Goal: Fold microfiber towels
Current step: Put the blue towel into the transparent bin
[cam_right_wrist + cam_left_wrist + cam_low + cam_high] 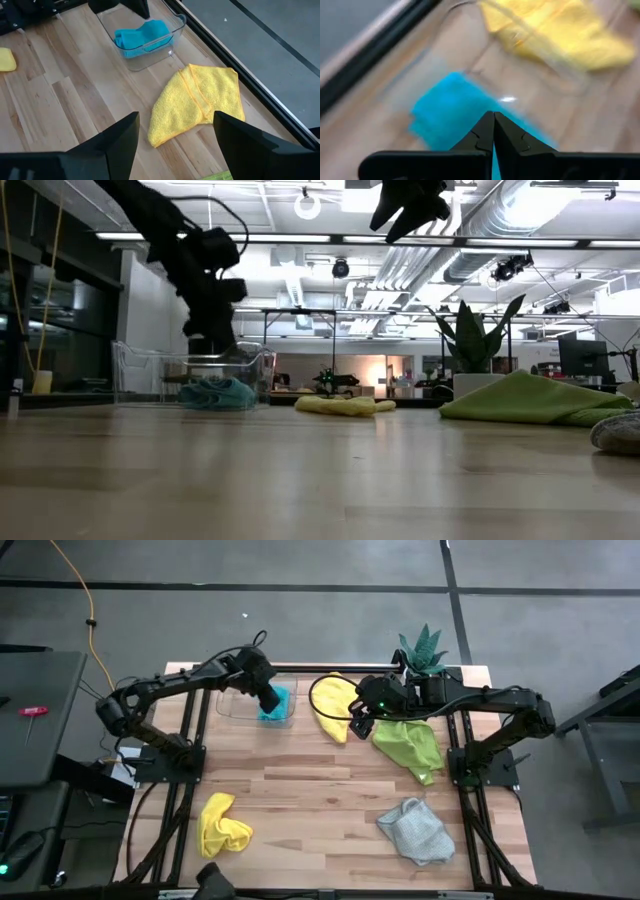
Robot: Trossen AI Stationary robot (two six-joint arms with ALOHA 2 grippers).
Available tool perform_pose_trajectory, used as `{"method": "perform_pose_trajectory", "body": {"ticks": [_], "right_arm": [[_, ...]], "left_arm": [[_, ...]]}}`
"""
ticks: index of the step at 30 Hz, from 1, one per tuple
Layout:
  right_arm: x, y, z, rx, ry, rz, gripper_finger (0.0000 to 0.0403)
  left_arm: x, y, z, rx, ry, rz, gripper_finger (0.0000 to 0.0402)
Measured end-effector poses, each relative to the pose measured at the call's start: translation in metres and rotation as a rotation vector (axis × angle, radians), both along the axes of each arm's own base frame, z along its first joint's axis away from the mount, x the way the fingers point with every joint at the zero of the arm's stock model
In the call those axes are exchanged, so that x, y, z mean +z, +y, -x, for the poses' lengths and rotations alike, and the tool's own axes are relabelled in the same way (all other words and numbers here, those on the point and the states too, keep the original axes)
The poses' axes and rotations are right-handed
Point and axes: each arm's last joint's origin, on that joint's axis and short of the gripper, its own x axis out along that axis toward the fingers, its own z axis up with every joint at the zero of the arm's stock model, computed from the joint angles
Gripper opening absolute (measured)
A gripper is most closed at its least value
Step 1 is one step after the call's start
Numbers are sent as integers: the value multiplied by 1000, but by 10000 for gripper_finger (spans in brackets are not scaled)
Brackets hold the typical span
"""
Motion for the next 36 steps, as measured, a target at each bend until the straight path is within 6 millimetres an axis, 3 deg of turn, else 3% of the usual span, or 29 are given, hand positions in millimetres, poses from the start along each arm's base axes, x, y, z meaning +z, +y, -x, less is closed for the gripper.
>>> {"method": "perform_pose_trajectory", "body": {"ticks": [3,8,16,28,36], "right_arm": [[0,0,0,0,0,0,247],[0,0,0,0,0,0,247],[0,0,0,-18,-11,-17,247],[0,0,0,-26,-18,-33,247],[0,0,0,-26,-18,-33,247]], "left_arm": [[-4,-1,7,-69,117,-17,0],[-29,2,14,-221,308,43,0],[-51,11,11,-307,446,44,0],[-60,17,-11,-394,291,98,0],[-45,11,-12,-437,239,62,0]]}}
